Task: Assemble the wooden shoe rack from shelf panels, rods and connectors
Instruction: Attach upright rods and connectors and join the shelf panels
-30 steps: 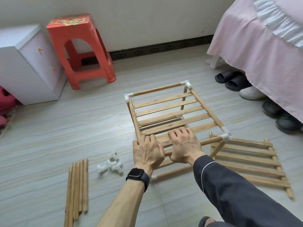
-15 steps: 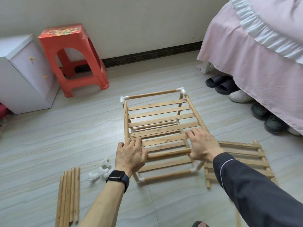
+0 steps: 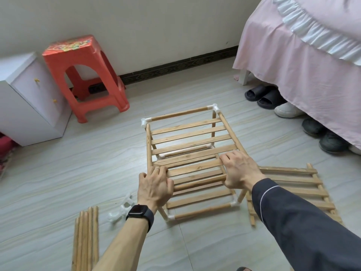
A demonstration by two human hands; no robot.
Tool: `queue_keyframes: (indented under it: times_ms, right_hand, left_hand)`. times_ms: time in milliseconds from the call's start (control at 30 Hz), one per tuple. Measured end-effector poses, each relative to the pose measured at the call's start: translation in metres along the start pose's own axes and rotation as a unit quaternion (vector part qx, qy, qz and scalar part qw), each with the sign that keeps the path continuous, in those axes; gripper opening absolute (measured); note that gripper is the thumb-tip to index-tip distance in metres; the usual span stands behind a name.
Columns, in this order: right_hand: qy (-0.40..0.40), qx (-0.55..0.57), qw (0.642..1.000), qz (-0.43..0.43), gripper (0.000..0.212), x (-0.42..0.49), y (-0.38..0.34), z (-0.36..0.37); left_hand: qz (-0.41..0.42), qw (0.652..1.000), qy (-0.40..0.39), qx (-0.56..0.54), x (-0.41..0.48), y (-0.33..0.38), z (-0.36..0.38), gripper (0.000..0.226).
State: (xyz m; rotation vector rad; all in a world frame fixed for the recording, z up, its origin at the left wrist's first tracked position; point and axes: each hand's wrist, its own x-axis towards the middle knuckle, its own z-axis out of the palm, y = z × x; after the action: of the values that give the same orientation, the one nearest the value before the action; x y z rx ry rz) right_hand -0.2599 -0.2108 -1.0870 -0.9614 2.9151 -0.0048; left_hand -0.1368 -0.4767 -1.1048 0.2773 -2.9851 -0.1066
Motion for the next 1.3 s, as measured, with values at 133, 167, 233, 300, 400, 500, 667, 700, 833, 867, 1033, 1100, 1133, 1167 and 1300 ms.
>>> queue_keyframes:
  times_ms: [133,167,233,300,400,500,667,700,833,867,1033,1100,1133,1167,1300]
  right_hand:
    - [0.129,0.051,0.984,0.109,0.071,-0.029,-0.021,0.010]
    - [0.170,0.106,0.967,0.160,0.078,-0.043,-0.031,0.018]
    - [0.219,0.236,0.914,0.248,0.082,-0.069,-0.055,0.033]
    - [0.237,0.360,0.853,0.294,0.084,-0.084,-0.077,0.038]
    - [0.206,0.507,0.775,0.316,0.112,-0.081,-0.099,0.025]
    - [0.153,0.529,0.772,0.316,0.127,-0.063,-0.105,0.014]
    - [0.184,0.436,0.825,0.307,0.103,-0.029,-0.057,0.021]
    - [0.162,0.432,0.834,0.301,0.104,-0.020,-0.042,0.016]
    - [0.021,0.402,0.871,0.280,0.110,0.012,0.007,-0.008]
    - [0.002,0.367,0.884,0.291,0.108,0.018,0.010,-0.013]
    - [0.101,0.211,0.952,0.199,0.074,0.015,-0.057,-0.019]
    - [0.086,0.198,0.970,0.109,0.082,0.008,-0.109,-0.007]
    - [0.061,0.179,0.980,0.068,0.083,0.005,-0.130,0.001]
    - [0.037,0.156,0.987,0.034,0.077,0.005,-0.146,0.010]
    - [0.029,0.089,0.994,-0.052,0.051,0.017,-0.152,0.026]
  left_hand:
    - [-0.013,0.999,-0.035,-0.013,-0.005,0.006,-0.007,0.049]
    - [-0.014,0.999,-0.043,-0.008,-0.007,0.009,-0.009,0.048]
    - [-0.010,0.998,-0.055,0.012,-0.012,0.018,-0.011,0.045]
    - [-0.001,0.997,-0.065,0.029,-0.015,0.024,-0.015,0.043]
    - [0.036,0.996,-0.076,0.033,-0.017,0.024,-0.022,0.034]
    - [0.086,0.992,-0.094,0.012,-0.015,0.028,-0.033,0.031]
    - [0.111,0.984,-0.116,-0.082,0.014,0.018,-0.067,0.027]
    - [0.078,0.986,-0.098,-0.111,0.023,0.008,-0.073,0.028]
    - [-0.093,0.988,-0.075,-0.101,0.049,-0.051,-0.078,0.050]
    - [-0.128,0.983,-0.079,-0.107,0.054,-0.065,-0.074,0.055]
    - [-0.212,0.954,-0.112,-0.182,0.073,-0.107,-0.045,0.056]
    - [-0.207,0.951,-0.108,-0.202,0.080,-0.112,-0.036,0.042]
    - [-0.209,0.950,-0.095,-0.213,0.082,-0.113,-0.032,0.036]
    - [-0.217,0.947,-0.083,-0.221,0.083,-0.113,-0.030,0.030]
    - [-0.218,0.955,-0.064,-0.190,0.075,-0.113,-0.023,0.025]
